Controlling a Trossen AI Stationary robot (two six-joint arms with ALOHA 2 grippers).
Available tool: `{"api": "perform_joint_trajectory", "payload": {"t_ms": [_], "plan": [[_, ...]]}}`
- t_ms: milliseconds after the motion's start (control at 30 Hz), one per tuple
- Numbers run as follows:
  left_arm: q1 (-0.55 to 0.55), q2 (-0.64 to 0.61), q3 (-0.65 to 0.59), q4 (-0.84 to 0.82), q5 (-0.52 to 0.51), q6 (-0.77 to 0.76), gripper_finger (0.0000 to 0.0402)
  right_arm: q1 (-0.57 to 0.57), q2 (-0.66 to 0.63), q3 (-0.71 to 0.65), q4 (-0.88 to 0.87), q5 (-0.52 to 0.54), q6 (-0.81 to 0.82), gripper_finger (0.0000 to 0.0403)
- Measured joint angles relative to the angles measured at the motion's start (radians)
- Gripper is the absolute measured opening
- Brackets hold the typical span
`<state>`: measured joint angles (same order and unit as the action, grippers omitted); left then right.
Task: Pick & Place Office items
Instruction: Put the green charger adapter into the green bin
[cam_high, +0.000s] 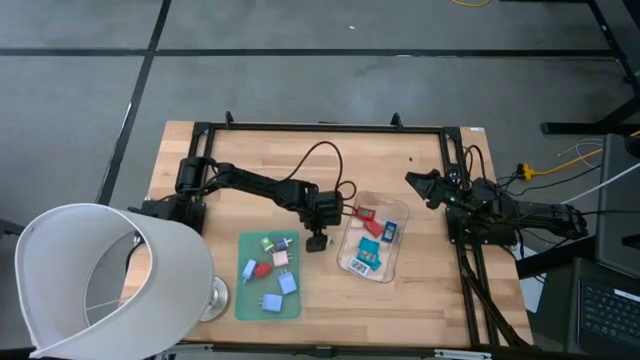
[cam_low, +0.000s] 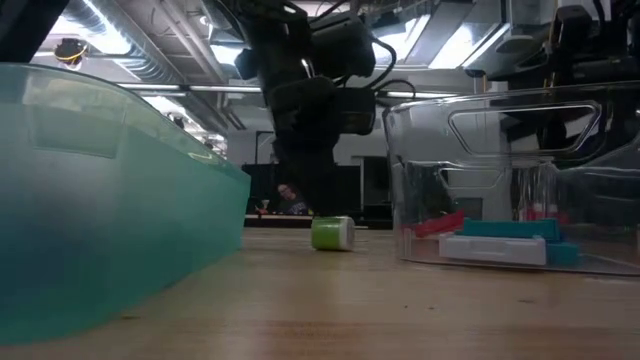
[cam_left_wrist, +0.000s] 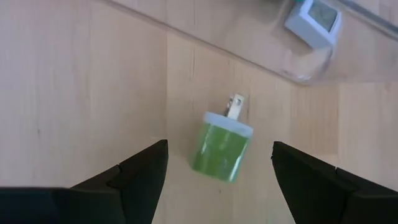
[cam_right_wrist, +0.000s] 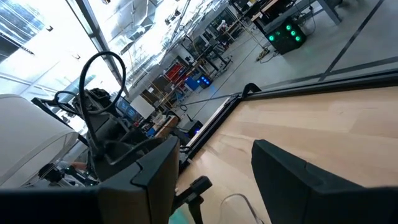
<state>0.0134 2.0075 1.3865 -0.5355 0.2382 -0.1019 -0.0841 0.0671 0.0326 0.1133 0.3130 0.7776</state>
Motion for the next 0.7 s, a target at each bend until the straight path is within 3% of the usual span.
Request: {"api": "perform_joint_trajectory", "payload": {"t_ms": [700], "plan": [[0.0,0.028,-0.021,0.035,0.012,0.063,0.0281,0.0,0.0,0.0,-0.029,0.001,0.0,0.02]]}}
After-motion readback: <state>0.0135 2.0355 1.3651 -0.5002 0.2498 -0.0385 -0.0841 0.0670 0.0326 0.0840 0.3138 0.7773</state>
